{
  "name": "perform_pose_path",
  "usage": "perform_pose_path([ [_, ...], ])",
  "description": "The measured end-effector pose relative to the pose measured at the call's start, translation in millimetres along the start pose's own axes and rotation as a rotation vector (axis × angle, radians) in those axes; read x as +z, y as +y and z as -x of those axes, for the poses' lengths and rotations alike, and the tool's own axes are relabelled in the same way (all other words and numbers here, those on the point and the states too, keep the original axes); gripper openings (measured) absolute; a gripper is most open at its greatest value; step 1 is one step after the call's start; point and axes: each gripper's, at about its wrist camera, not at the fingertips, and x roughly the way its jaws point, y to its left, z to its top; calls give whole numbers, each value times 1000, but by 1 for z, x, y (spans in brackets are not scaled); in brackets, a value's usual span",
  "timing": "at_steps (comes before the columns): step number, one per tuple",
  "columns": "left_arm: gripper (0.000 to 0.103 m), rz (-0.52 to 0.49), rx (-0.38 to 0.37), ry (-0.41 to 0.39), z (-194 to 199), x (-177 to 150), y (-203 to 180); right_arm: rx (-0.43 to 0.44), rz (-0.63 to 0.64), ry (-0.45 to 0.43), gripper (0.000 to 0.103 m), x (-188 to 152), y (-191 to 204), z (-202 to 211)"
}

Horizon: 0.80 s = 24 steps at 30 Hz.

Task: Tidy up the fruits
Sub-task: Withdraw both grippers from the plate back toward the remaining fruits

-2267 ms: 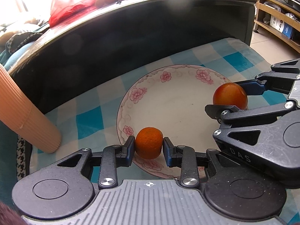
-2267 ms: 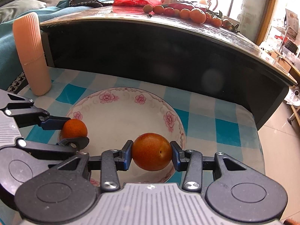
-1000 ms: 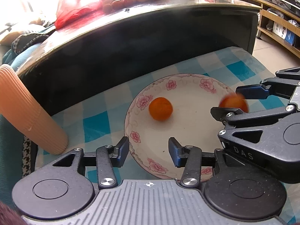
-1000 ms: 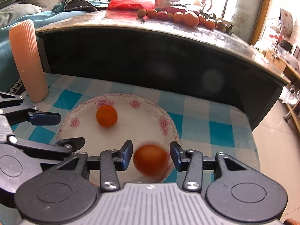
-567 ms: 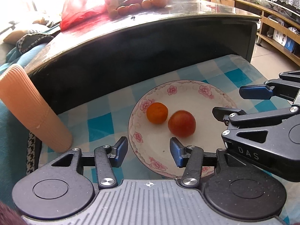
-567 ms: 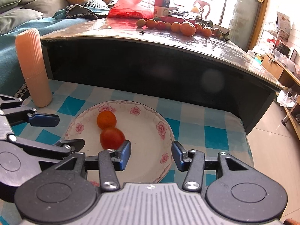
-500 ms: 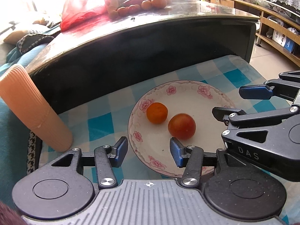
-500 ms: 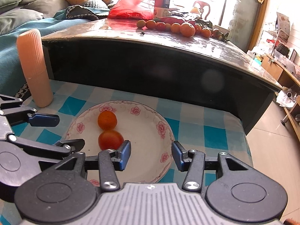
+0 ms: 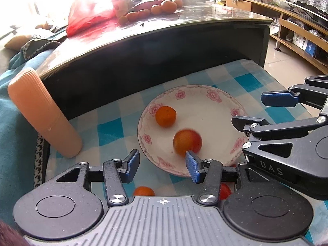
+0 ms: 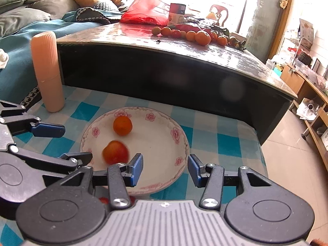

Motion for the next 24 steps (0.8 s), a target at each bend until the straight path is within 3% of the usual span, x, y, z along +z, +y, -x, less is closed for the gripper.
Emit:
perform_pose_path([
  [24,53,-25,-19,51,39,-53,-5,29,60,48,63,-38,37,42],
])
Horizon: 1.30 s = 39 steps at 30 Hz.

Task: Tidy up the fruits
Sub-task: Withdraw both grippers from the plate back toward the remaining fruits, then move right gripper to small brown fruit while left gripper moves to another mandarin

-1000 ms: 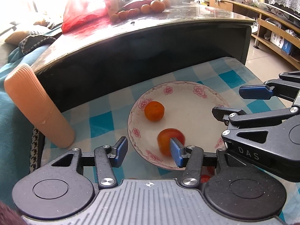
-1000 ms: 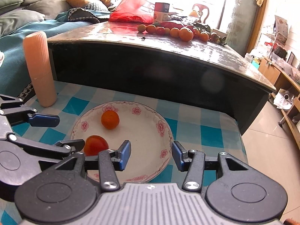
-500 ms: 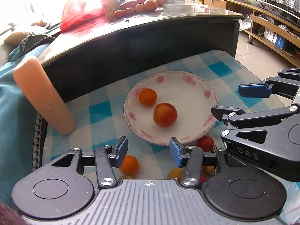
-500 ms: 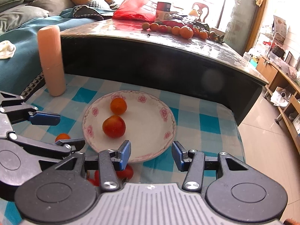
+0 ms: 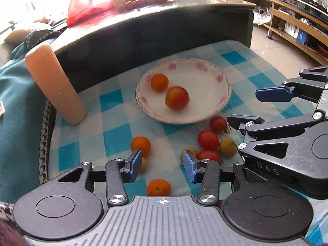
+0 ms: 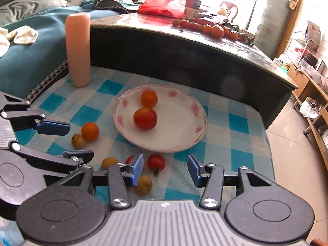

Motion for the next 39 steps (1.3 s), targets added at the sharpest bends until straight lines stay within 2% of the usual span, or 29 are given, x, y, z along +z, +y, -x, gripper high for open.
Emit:
perform_pose_path([
  [21,49,-32,-4,33,-1,-13,-1,29,29,36,63,-8,10,-3],
  [29,49,-22,-2,55,-8,-12,0,71,-46,105,63,-6,1,-17],
  [39,50,-39,-6,69,-15,-13,-3,65,-30,132,63,-10,2,-25],
])
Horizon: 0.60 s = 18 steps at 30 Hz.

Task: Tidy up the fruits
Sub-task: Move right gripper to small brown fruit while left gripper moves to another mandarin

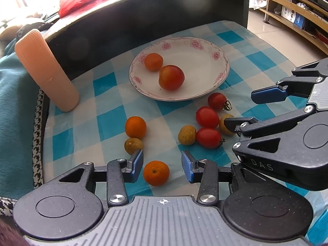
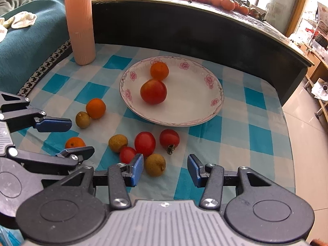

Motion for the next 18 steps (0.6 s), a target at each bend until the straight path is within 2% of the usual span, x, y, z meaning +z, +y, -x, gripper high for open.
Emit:
perform_pose_path([
  [18,56,-45,2,-7,-3,-8,-2,8,64,15,63,-5,7,-11],
])
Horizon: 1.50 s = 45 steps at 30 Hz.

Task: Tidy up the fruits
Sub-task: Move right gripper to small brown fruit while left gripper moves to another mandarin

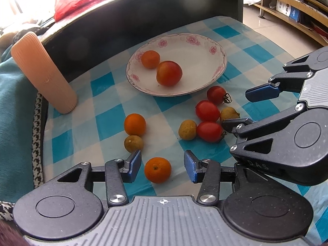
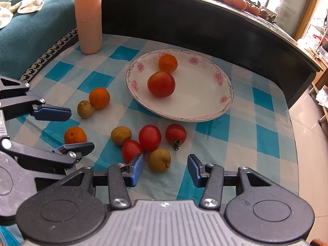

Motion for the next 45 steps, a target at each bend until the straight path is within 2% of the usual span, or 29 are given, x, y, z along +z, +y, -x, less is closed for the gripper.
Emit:
perform_pose_path([
  [7,58,-22,7,-3,-1,-3,-1,-15,36,-3,63,0,6,-3],
  [26,58,-18,5,-6,-2,-4,0,-12,38,-4,63,1,7,-3],
  [28,59,-14,2,-8,-1,-4,1,1,26,-2,63,1,4,-3],
  [32,68,5,-21,-33,5,-3,8,43,-36,8,63,6,-10,-2],
  [37,68,-11,-38,-57,10,-11,13,69,-65,-10,63,7,-19,3],
  [45,66,-20,-70,-34,0,-25,17,105,-38,-6,63,1,-18,4],
])
